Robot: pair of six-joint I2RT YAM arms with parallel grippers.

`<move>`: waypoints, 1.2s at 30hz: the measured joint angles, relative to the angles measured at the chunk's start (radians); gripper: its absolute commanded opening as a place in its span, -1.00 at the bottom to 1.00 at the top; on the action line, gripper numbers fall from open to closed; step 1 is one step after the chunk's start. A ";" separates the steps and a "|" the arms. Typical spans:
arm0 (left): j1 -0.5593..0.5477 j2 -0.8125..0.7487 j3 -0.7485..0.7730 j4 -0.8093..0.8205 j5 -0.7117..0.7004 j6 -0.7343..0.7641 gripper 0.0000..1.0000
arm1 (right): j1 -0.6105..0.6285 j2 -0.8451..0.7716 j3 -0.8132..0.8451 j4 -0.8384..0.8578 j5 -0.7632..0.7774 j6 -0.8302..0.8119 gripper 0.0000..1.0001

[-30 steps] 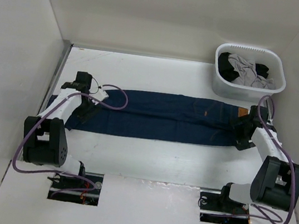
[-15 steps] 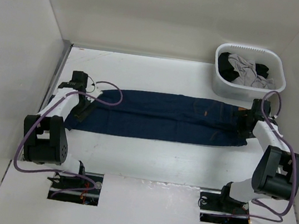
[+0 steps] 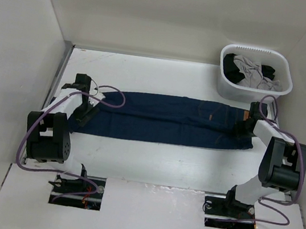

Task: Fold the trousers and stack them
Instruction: Fold the trousers

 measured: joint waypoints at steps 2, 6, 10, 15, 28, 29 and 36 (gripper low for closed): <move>-0.005 0.008 0.002 -0.012 0.002 0.002 0.36 | 0.000 0.010 0.005 -0.001 0.003 -0.005 -1.00; -0.016 0.069 0.019 -0.055 0.007 0.014 0.24 | 0.000 0.011 0.024 -0.005 0.015 -0.023 -1.00; -0.018 0.169 0.045 -0.106 0.003 0.014 0.22 | -0.001 -0.001 0.031 -0.005 0.021 -0.032 -1.00; -0.018 0.212 0.059 -0.154 -0.012 0.013 -0.08 | -0.014 -0.023 0.031 -0.005 0.022 -0.032 -1.00; 0.082 0.190 0.105 -0.121 -0.049 0.068 -0.96 | -0.033 -0.096 0.063 -0.044 0.039 -0.112 -1.00; 0.095 0.171 0.118 -0.106 -0.049 0.081 -0.97 | -0.034 -0.105 0.072 -0.050 0.046 -0.128 -1.00; 0.207 0.127 0.188 0.038 -0.049 0.181 -1.00 | -0.089 -0.193 0.089 -0.085 0.086 -0.240 -1.00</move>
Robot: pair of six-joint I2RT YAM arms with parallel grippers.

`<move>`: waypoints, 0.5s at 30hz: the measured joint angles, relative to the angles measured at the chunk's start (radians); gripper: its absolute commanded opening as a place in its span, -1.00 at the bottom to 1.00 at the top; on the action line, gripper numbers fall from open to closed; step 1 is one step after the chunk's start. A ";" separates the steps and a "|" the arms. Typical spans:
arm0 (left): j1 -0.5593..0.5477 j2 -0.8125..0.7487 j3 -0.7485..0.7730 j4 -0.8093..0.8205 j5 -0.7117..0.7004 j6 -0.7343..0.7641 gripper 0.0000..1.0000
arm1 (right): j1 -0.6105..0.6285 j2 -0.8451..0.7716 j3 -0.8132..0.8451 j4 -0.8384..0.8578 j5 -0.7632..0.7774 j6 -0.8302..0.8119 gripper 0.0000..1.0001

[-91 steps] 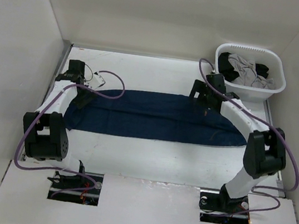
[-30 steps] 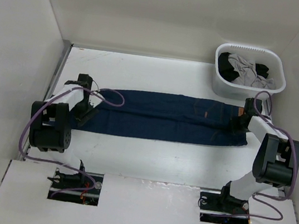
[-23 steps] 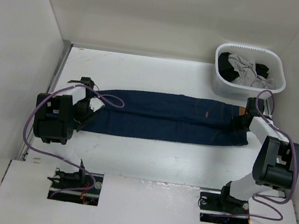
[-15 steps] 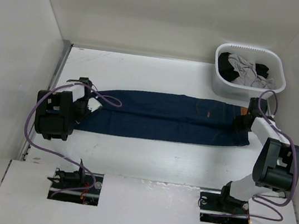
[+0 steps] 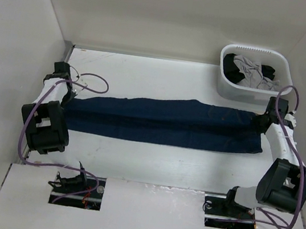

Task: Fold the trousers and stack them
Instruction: Fold the trousers

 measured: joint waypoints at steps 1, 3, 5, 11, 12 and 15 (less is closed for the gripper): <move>0.011 0.000 0.000 0.016 0.003 0.013 -1.00 | -0.011 -0.014 0.000 -0.007 0.000 -0.012 -1.00; 0.026 0.000 0.000 0.041 0.018 0.037 -1.00 | -0.027 -0.044 -0.003 -0.024 -0.011 -0.035 -1.00; 0.031 0.000 0.000 0.062 0.034 0.060 -0.99 | -0.036 -0.074 -0.008 -0.037 -0.027 -0.057 -1.00; 0.035 -0.024 -0.051 0.175 0.055 0.126 -0.94 | -0.051 -0.161 -0.084 -0.053 -0.054 -0.095 -1.00; 0.037 -0.028 -0.059 0.190 0.055 0.138 -0.94 | -0.056 -0.170 -0.105 -0.056 -0.058 -0.095 -1.00; 0.032 -0.024 -0.044 0.246 0.065 0.170 -0.94 | -0.073 -0.155 -0.135 -0.068 -0.085 -0.092 -1.00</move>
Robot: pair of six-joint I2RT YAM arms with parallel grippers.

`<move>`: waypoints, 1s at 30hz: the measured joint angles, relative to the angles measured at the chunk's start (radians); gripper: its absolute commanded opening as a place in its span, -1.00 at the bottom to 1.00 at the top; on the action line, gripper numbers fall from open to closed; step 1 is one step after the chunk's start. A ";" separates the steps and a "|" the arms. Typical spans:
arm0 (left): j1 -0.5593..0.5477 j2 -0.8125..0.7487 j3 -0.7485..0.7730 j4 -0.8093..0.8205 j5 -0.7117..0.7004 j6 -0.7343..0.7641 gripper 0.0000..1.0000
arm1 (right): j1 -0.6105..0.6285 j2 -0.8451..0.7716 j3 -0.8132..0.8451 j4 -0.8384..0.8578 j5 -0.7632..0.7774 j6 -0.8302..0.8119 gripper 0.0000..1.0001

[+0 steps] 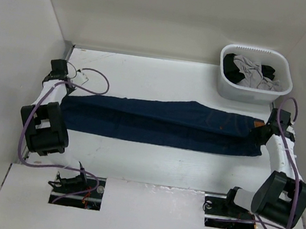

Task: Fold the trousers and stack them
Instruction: Fold the trousers

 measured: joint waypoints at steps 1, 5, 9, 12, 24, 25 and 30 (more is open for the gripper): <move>-0.006 0.007 0.019 0.013 0.004 0.007 -0.94 | -0.003 0.014 0.000 -0.001 -0.009 0.002 -1.00; -0.049 0.061 0.182 0.086 0.029 0.025 -0.94 | -0.004 0.070 0.028 -0.003 -0.038 0.006 -1.00; -0.087 0.064 0.282 0.169 0.043 0.039 -0.94 | 0.004 0.083 0.074 0.011 -0.048 0.007 -1.00; -0.086 0.017 0.235 0.200 0.042 0.062 -0.93 | 0.006 0.062 0.063 0.023 -0.048 0.010 -1.00; 0.049 -0.209 -0.272 0.096 0.004 0.197 -0.94 | -0.039 -0.136 -0.161 -0.021 -0.051 0.051 -1.00; 0.054 -0.218 -0.300 0.095 0.000 0.206 -0.94 | -0.039 -0.140 -0.174 -0.024 -0.048 0.055 -1.00; 0.069 -0.250 -0.389 0.096 -0.016 0.241 -0.93 | -0.040 -0.142 -0.197 -0.046 -0.040 0.059 -0.97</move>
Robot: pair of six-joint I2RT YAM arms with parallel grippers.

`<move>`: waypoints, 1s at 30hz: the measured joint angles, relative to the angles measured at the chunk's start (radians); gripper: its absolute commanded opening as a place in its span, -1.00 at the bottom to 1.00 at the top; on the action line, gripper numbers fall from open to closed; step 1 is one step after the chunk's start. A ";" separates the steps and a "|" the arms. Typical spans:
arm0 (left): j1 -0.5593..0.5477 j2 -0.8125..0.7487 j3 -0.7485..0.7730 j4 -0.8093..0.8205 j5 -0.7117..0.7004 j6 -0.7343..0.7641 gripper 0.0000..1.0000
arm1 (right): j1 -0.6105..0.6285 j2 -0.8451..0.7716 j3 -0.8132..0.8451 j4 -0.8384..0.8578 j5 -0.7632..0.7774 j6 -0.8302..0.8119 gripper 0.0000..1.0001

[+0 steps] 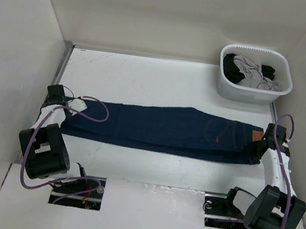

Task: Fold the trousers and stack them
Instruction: Fold the trousers

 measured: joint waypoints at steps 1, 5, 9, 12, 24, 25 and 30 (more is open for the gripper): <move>0.003 -0.002 -0.006 0.001 -0.001 0.005 -0.93 | -0.001 0.000 -0.001 -0.002 0.002 0.000 -0.94; 0.010 -0.015 -0.027 0.013 -0.004 0.019 -0.93 | -0.015 -0.023 -0.023 -0.005 0.005 -0.001 -0.70; 0.011 -0.026 -0.040 0.015 -0.006 0.024 -0.76 | -0.020 -0.054 -0.056 -0.020 0.017 0.002 0.23; 0.016 -0.033 -0.047 0.013 -0.011 0.031 -0.17 | -0.022 -0.070 -0.081 -0.030 0.010 0.008 1.00; 0.027 -0.036 0.071 -0.084 0.014 -0.004 0.30 | -0.026 0.002 -0.116 -0.052 -0.050 0.156 0.97; 0.019 -0.031 0.085 -0.082 0.016 -0.012 0.30 | -0.026 0.028 -0.102 -0.045 -0.049 0.160 0.87; -0.034 0.013 0.118 -0.066 0.028 -0.061 0.31 | -0.026 0.125 -0.063 0.031 -0.043 0.166 -0.10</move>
